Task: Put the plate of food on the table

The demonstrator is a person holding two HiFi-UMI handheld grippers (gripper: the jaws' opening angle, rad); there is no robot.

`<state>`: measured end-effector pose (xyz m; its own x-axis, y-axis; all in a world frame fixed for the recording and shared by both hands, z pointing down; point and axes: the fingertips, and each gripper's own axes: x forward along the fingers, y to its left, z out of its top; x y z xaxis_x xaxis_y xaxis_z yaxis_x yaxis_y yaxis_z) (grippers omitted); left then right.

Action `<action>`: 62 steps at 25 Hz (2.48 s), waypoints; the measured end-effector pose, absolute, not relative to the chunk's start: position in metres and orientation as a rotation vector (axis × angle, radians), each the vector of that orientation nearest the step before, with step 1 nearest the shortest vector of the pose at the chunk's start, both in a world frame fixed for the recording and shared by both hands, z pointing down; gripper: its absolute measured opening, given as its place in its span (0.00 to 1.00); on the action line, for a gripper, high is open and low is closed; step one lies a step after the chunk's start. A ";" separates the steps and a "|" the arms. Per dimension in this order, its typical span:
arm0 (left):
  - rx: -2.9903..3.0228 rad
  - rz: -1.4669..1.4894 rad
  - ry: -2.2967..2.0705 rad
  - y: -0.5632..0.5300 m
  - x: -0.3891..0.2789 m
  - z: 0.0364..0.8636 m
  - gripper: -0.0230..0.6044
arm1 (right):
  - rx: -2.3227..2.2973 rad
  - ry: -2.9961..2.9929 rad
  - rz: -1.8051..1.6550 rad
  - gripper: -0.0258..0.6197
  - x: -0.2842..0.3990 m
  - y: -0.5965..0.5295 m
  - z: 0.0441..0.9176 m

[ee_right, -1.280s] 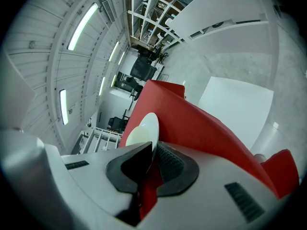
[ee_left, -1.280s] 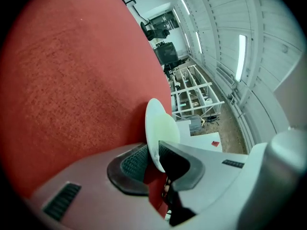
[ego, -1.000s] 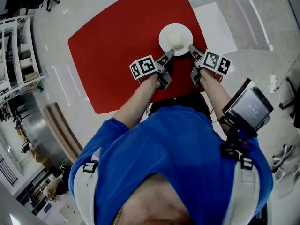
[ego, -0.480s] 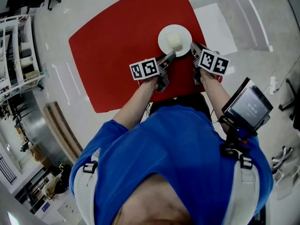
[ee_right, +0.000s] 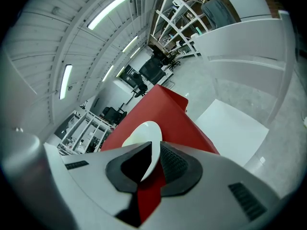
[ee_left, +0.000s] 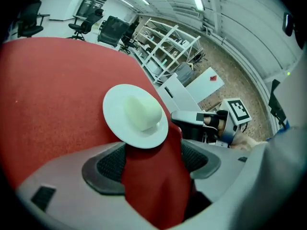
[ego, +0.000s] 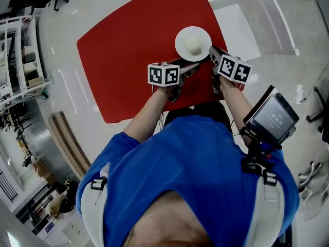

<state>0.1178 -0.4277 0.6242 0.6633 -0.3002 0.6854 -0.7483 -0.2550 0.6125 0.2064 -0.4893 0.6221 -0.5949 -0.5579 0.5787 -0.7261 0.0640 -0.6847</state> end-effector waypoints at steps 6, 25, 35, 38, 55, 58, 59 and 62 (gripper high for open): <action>1.836 0.534 -0.841 -0.430 0.110 0.625 0.59 | 1.336 -2.178 1.541 0.09 0.209 -0.492 0.621; 1.940 0.109 -0.944 -0.419 0.091 0.556 0.45 | 1.312 -2.332 1.317 0.09 0.189 -0.452 0.564; 2.005 0.020 -1.017 -0.364 0.069 0.524 0.11 | 1.274 -2.412 1.173 0.04 0.163 -0.380 0.525; 2.024 0.008 -1.032 -0.372 0.070 0.522 0.05 | 1.255 -2.433 1.133 0.04 0.162 -0.385 0.522; 2.081 -0.054 -1.026 -0.296 0.035 0.503 0.05 | 1.223 -2.518 1.035 0.04 0.113 -0.300 0.491; 2.098 -0.057 -1.016 -0.268 0.037 0.494 0.05 | 1.231 -2.530 1.025 0.04 0.113 -0.270 0.483; 2.102 -0.058 -1.014 -0.263 0.037 0.493 0.05 | 1.233 -2.533 1.023 0.04 0.114 -0.265 0.481; 2.112 -0.060 -1.004 -0.264 0.038 0.490 0.05 | 1.240 -2.537 1.020 0.04 0.114 -0.266 0.481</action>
